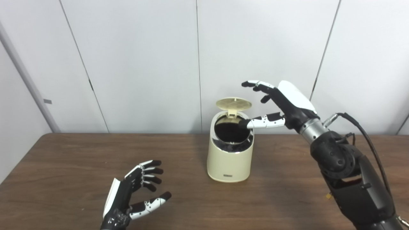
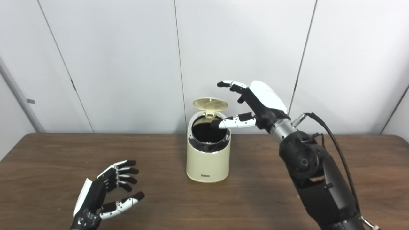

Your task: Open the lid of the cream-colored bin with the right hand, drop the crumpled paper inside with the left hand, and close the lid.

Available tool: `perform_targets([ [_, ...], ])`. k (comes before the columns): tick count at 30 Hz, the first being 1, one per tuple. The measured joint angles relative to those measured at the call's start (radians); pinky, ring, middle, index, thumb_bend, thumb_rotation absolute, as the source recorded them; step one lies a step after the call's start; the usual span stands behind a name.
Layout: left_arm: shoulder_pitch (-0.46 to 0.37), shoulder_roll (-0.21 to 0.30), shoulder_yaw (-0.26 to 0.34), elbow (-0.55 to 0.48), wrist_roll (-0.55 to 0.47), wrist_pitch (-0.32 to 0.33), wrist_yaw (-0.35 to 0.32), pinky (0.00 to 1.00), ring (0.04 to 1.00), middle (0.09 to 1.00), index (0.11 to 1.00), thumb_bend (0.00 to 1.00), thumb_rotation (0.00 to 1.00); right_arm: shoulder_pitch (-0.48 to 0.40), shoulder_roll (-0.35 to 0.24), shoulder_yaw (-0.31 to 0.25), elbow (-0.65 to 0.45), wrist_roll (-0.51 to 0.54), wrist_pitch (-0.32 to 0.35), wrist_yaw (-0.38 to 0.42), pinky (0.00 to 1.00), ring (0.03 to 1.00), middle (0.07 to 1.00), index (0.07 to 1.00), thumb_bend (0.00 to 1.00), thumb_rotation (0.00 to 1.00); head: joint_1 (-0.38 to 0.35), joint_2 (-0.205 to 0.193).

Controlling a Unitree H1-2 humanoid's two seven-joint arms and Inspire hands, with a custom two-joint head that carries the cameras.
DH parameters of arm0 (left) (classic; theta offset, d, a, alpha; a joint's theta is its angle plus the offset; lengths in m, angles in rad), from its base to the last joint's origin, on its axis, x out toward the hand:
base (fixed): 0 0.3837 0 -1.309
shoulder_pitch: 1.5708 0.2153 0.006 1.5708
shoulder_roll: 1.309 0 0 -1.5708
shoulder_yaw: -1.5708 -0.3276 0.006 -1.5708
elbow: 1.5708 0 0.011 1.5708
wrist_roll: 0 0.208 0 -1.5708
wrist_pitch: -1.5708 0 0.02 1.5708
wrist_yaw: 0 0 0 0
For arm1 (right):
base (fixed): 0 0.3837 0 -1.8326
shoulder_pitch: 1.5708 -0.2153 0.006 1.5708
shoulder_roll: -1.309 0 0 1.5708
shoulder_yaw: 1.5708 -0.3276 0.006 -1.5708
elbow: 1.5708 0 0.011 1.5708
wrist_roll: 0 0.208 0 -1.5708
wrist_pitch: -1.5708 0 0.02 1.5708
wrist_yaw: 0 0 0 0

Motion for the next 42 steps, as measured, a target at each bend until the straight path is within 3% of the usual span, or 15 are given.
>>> perform_targets([
  [5,0.000,0.000,0.000,0.000,0.000,0.004,-0.001,0.50,0.600,0.684,0.762,0.68,0.03,-0.015,0.000,0.019,-0.001,-0.016,0.003,0.022,0.75,0.876,0.855,0.831,0.73,0.60,0.003,0.005],
  [6,0.000,0.000,0.000,0.000,0.001,0.005,-0.001,0.50,0.599,0.683,0.762,0.67,0.03,-0.016,-0.001,0.024,-0.003,-0.022,0.004,0.031,0.77,0.880,0.853,0.829,0.72,0.60,0.005,0.005],
  [7,0.000,0.000,0.000,0.000,0.001,0.006,-0.001,0.50,0.599,0.684,0.762,0.67,0.03,-0.016,0.000,0.029,-0.003,-0.024,0.004,0.037,0.88,0.906,0.850,0.818,0.72,0.61,0.006,0.005],
  [12,0.000,0.000,-0.001,0.000,0.001,0.009,-0.003,0.50,0.605,0.687,0.761,0.68,0.03,-0.016,0.000,0.035,-0.018,-0.029,0.012,0.060,0.98,0.942,0.822,0.777,0.74,0.62,0.009,0.006],
  [26,0.000,-0.004,-0.006,0.000,0.002,0.011,-0.002,0.51,0.620,0.688,0.764,0.69,0.04,-0.006,0.003,0.036,-0.045,-0.019,0.010,0.072,0.86,0.916,0.781,0.742,0.73,0.57,0.018,0.011],
  [37,0.000,-0.008,-0.007,0.000,0.002,0.011,-0.002,0.51,0.618,0.684,0.761,0.68,0.02,0.034,-0.022,0.053,-0.085,-0.014,-0.004,0.098,0.87,0.910,0.763,0.732,0.72,0.54,0.025,0.018],
  [42,0.000,-0.008,-0.006,0.000,0.002,0.011,-0.001,0.51,0.616,0.684,0.757,0.69,0.04,0.043,-0.038,0.062,-0.102,-0.044,-0.031,0.099,0.90,0.877,0.740,0.725,0.73,0.57,0.025,0.018],
])
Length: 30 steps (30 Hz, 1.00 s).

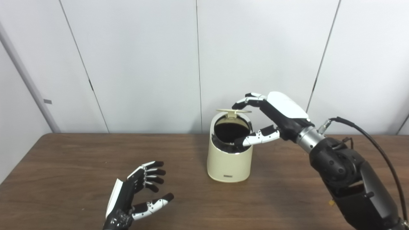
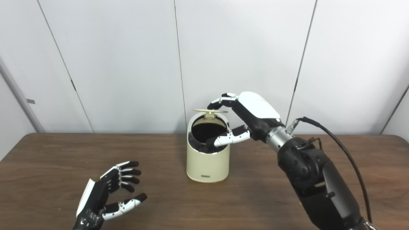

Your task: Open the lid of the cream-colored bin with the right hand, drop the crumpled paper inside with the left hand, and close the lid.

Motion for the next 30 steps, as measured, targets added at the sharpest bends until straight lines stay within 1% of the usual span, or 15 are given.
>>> perform_targets([
  [1,0.000,0.000,0.000,0.000,0.000,0.000,0.000,0.51,0.616,0.684,0.756,0.69,0.04,0.003,-0.001,0.003,0.000,-0.005,-0.011,0.000,0.91,0.874,0.738,0.724,0.73,0.58,0.002,0.008],
  [5,0.000,0.000,0.000,0.000,0.000,0.000,0.000,0.51,0.616,0.685,0.757,0.69,0.05,0.016,-0.001,0.005,0.001,-0.014,-0.035,0.000,0.98,0.878,0.738,0.727,0.75,0.59,0.003,0.011],
  [10,0.000,0.000,-0.001,0.000,0.010,0.000,0.001,0.51,0.616,0.682,0.757,0.68,0.05,0.018,-0.003,0.012,0.001,-0.019,-0.036,0.018,0.94,0.900,0.756,0.745,0.74,0.55,0.006,0.018],
  [15,0.000,-0.004,-0.002,0.000,0.011,0.004,0.001,0.51,0.616,0.686,0.756,0.68,0.05,0.030,-0.004,0.034,0.000,-0.043,-0.040,0.034,0.99,0.892,0.754,0.744,0.76,0.52,0.009,0.023],
  [18,0.000,-0.008,-0.002,-0.001,0.012,0.009,0.001,0.51,0.617,0.686,0.757,0.68,0.04,0.038,-0.005,0.043,0.000,-0.056,-0.040,0.043,1.00,0.897,0.757,0.747,0.75,0.52,0.014,0.026],
  [26,0.000,-0.012,-0.001,-0.007,0.014,0.020,0.003,0.51,0.616,0.686,0.756,0.69,0.06,0.046,-0.004,0.047,0.000,-0.054,-0.042,0.069,0.97,0.917,0.765,0.752,0.76,0.51,0.018,0.035],
  [29,0.000,-0.012,-0.001,-0.010,0.015,0.024,0.003,0.51,0.620,0.686,0.757,0.68,0.05,0.046,-0.004,0.051,-0.001,-0.056,-0.042,0.082,0.93,0.918,0.767,0.754,0.76,0.49,0.018,0.035],
  [30,0.000,-0.012,-0.001,-0.010,0.015,0.025,0.003,0.51,0.618,0.684,0.755,0.69,0.05,0.046,-0.004,0.051,-0.001,-0.057,-0.042,0.085,0.93,0.918,0.768,0.755,0.76,0.47,0.018,0.041],
])
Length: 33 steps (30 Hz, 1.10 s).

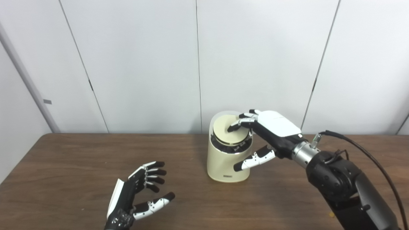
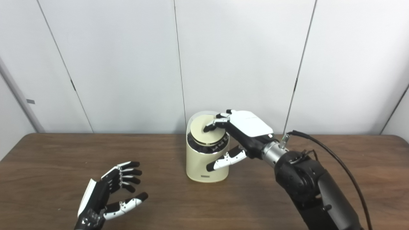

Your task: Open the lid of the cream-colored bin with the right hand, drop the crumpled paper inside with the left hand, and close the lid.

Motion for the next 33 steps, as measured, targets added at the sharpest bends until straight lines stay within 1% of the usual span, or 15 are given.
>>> perform_targets([
  [2,0.000,0.000,0.000,-0.002,0.000,0.005,0.000,0.51,0.617,0.685,0.754,0.69,0.05,0.000,0.000,0.001,-0.002,0.000,0.000,0.005,0.92,0.917,0.768,0.755,0.76,0.46,0.002,0.000],
  [10,0.000,0.000,0.000,-0.010,-0.001,0.013,0.000,0.51,0.620,0.685,0.756,0.68,0.04,0.001,0.000,0.008,-0.012,-0.012,0.000,0.018,0.98,0.923,0.766,0.757,0.75,0.46,0.002,0.012],
  [15,0.000,0.000,0.000,-0.017,-0.001,0.014,0.000,0.50,0.612,0.681,0.755,0.68,0.05,0.001,-0.003,0.020,-0.013,-0.034,-0.012,0.018,0.97,0.906,0.750,0.734,0.76,0.48,0.005,0.023],
  [18,0.001,0.000,0.000,-0.025,-0.001,0.015,-0.001,0.50,0.613,0.682,0.755,0.68,0.05,0.001,-0.022,0.046,-0.012,-0.088,-0.063,-0.009,0.94,0.884,0.734,0.721,0.77,0.48,0.006,0.026],
  [20,0.001,0.000,0.000,-0.035,-0.001,0.016,-0.002,0.50,0.614,0.682,0.755,0.69,0.06,0.001,-0.042,0.069,-0.007,-0.140,-0.107,-0.042,0.95,0.884,0.730,0.719,0.78,0.47,0.006,0.026],
  [21,0.001,0.001,0.000,-0.035,-0.001,0.017,-0.002,0.50,0.613,0.681,0.755,0.69,0.06,0.000,-0.047,0.077,-0.004,-0.162,-0.125,-0.052,0.97,0.889,0.729,0.718,0.79,0.48,0.006,0.026],
  [23,0.001,0.000,-0.001,-0.035,-0.001,0.017,-0.002,0.50,0.612,0.681,0.754,0.69,0.06,-0.001,-0.057,0.089,-0.001,-0.196,-0.151,-0.072,1.00,0.892,0.726,0.714,0.80,0.47,0.008,0.031],
  [27,0.001,0.000,0.000,-0.035,-0.002,0.019,-0.002,0.51,0.613,0.681,0.749,0.69,0.06,-0.001,-0.061,0.101,0.020,-0.247,-0.202,-0.119,1.00,0.877,0.711,0.697,0.80,0.50,0.009,0.037],
  [30,0.001,0.000,0.000,-0.035,-0.002,0.020,-0.002,0.50,0.608,0.677,0.747,0.69,0.06,-0.002,-0.065,0.109,0.030,-0.283,-0.228,-0.151,1.00,0.879,0.711,0.697,0.80,0.52,0.009,0.037],
  [33,0.001,0.000,0.000,-0.038,-0.002,0.022,-0.002,0.50,0.608,0.679,0.749,0.69,0.06,-0.005,-0.071,0.117,0.029,-0.323,-0.243,-0.158,1.00,0.889,0.715,0.703,0.80,0.53,0.011,0.040],
])
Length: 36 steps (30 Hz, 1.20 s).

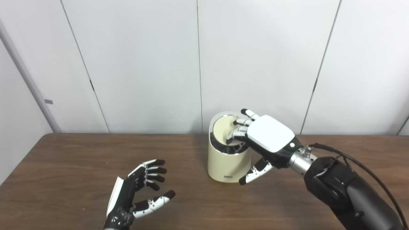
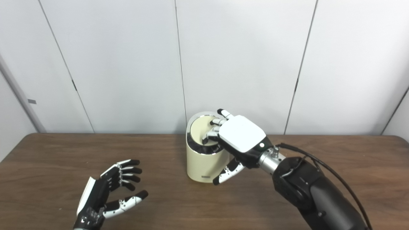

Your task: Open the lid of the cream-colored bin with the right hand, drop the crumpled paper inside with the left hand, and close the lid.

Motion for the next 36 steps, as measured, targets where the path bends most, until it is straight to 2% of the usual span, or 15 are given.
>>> perform_targets([
  [8,0.000,0.000,0.000,-0.003,-0.002,0.000,-0.001,0.51,0.615,0.682,0.755,0.68,0.07,-0.002,-0.001,0.003,-0.003,-0.033,-0.006,0.000,1.00,0.890,0.716,0.708,0.78,0.55,-0.002,0.002],
  [11,0.000,0.001,0.000,-0.003,-0.002,0.000,-0.001,0.51,0.614,0.681,0.753,0.69,0.07,0.003,0.003,-0.013,-0.004,-0.008,0.002,0.008,1.00,0.890,0.724,0.714,0.77,0.50,-0.002,-0.002],
  [13,0.000,0.001,0.001,-0.003,-0.002,0.000,-0.002,0.50,0.613,0.680,0.751,0.69,0.07,0.019,0.023,-0.055,-0.009,0.058,0.027,0.031,1.00,0.908,0.760,0.752,0.73,0.47,-0.002,-0.002],
  [15,0.000,0.001,0.001,-0.003,-0.002,0.000,-0.002,0.50,0.613,0.680,0.751,0.69,0.06,0.048,0.068,-0.110,-0.026,0.148,0.108,0.084,1.00,0.920,0.794,0.787,0.70,0.47,-0.003,0.000],
  [18,0.000,0.001,0.001,-0.003,-0.003,0.000,-0.002,0.50,0.611,0.680,0.750,0.68,0.06,0.098,0.163,-0.202,-0.042,0.300,0.234,0.119,0.89,0.899,0.872,0.862,0.68,0.48,-0.005,-0.002],
  [20,0.000,0.001,0.001,-0.003,-0.002,0.000,-0.002,0.50,0.609,0.679,0.749,0.68,0.06,0.107,0.194,-0.234,-0.044,0.355,0.276,0.122,0.84,0.902,0.913,0.909,0.68,0.46,-0.005,-0.002],
  [21,0.000,0.001,0.000,-0.003,-0.002,0.000,-0.002,0.50,0.608,0.678,0.750,0.68,0.06,0.107,0.197,-0.247,-0.044,0.376,0.282,0.119,0.79,0.901,0.937,0.934,0.70,0.42,-0.005,-0.002],
  [25,0.001,0.003,0.001,-0.003,-0.002,0.001,-0.002,0.50,0.611,0.680,0.751,0.69,0.08,0.090,0.197,-0.307,-0.045,0.464,0.288,0.098,0.72,0.907,0.976,0.994,0.75,0.37,-0.005,-0.002],
  [30,0.000,0.003,0.000,-0.003,-0.002,0.001,-0.002,0.51,0.613,0.682,0.753,0.69,0.08,0.109,0.197,-0.332,-0.066,0.491,0.326,0.073,0.73,0.914,0.968,1.000,0.79,0.37,-0.005,0.000],
  [36,0.000,0.003,0.002,-0.003,-0.002,0.001,-0.002,0.50,0.611,0.681,0.753,0.68,0.07,0.187,0.193,-0.373,-0.075,0.554,0.323,0.023,0.77,0.925,0.975,1.000,0.81,0.35,-0.006,0.002],
])
